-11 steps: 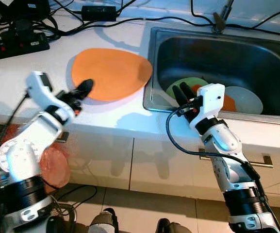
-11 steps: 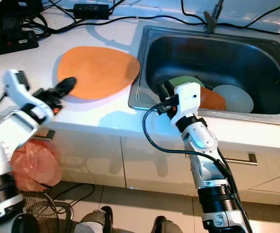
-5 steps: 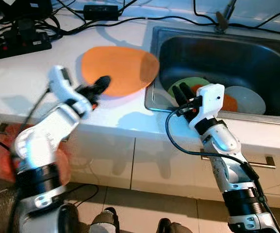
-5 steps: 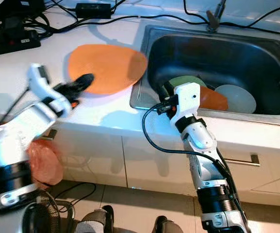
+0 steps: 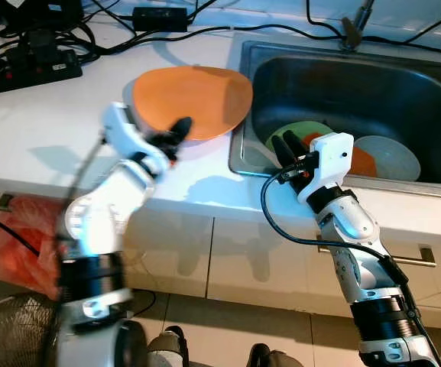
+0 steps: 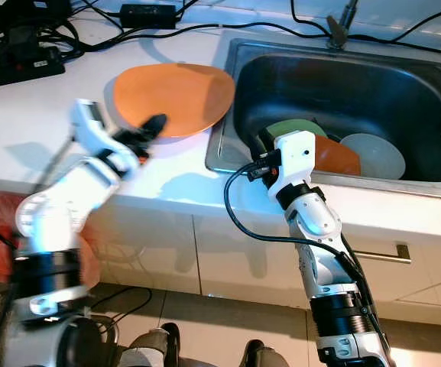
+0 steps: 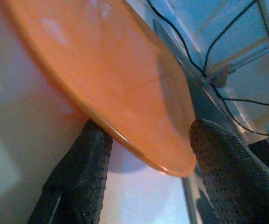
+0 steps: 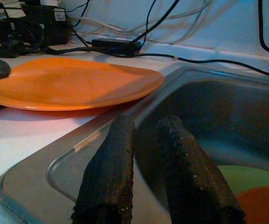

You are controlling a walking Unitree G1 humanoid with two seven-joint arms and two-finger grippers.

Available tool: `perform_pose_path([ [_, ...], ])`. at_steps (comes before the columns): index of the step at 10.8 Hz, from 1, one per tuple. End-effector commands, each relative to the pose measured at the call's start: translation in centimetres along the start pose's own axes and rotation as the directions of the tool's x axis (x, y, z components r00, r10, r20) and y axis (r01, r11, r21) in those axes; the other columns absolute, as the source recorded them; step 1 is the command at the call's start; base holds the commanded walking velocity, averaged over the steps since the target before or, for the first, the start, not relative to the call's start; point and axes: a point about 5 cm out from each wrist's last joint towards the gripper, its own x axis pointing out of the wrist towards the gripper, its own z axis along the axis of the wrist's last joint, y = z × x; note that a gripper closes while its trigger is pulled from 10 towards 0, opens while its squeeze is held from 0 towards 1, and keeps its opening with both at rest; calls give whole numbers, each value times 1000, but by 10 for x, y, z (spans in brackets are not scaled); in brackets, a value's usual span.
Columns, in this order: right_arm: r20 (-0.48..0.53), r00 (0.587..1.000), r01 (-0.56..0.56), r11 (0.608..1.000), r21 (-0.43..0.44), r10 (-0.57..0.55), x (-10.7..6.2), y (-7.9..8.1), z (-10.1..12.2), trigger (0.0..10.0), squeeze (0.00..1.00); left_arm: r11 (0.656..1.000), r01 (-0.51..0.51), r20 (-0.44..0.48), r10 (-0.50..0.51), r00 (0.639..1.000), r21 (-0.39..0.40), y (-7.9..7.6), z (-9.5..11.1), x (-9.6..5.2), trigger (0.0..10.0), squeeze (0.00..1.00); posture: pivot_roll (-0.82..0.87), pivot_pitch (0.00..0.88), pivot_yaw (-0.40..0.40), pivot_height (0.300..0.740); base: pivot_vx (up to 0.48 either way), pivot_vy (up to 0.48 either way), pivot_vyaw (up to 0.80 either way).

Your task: Kitchen organization

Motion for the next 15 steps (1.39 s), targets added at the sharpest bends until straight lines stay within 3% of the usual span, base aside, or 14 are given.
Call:
perform_pose_path([
  [1, 6, 1000, 9, 1000, -12, -9, -3, -2, 2, 10000, 0, 999, -54, -61, 54, 997, 5, 7, -17, 2, 0, 0, 193, 186, -3, 740, 0, 0, 0],
  [5, 4, 1000, 3, 1000, -10, -2, -2, -1, 2, 10000, 0, 998, -68, 4, 68, 998, -7, 3, -16, 4, 0, 0, 192, 176, -4, 740, 0, 0, 0],
  [7, 2, 1000, 3, 1000, -14, -3, -2, -1, 1, 10000, 0, 995, -84, 69, 87, 994, -49, 3, -16, 6, 0, 0, 190, 172, -8, 740, 0, 0, 0],
  [10, -4, 1000, 2, 1000, -17, -2, -2, -1, 0, 10000, 0, 994, -71, 79, 77, 994, -77, -1, -20, 12, 0, 0, 185, 165, -6, 740, 0, 0, 0],
  [15, -4, 1000, 7, 1000, -14, -7, -1, -2, -1, 10000, 0, 998, -43, 149, 51, 988, -52, -1, -15, 12, 0, 0, 192, 166, -10, 740, 0, 0, 0],
])
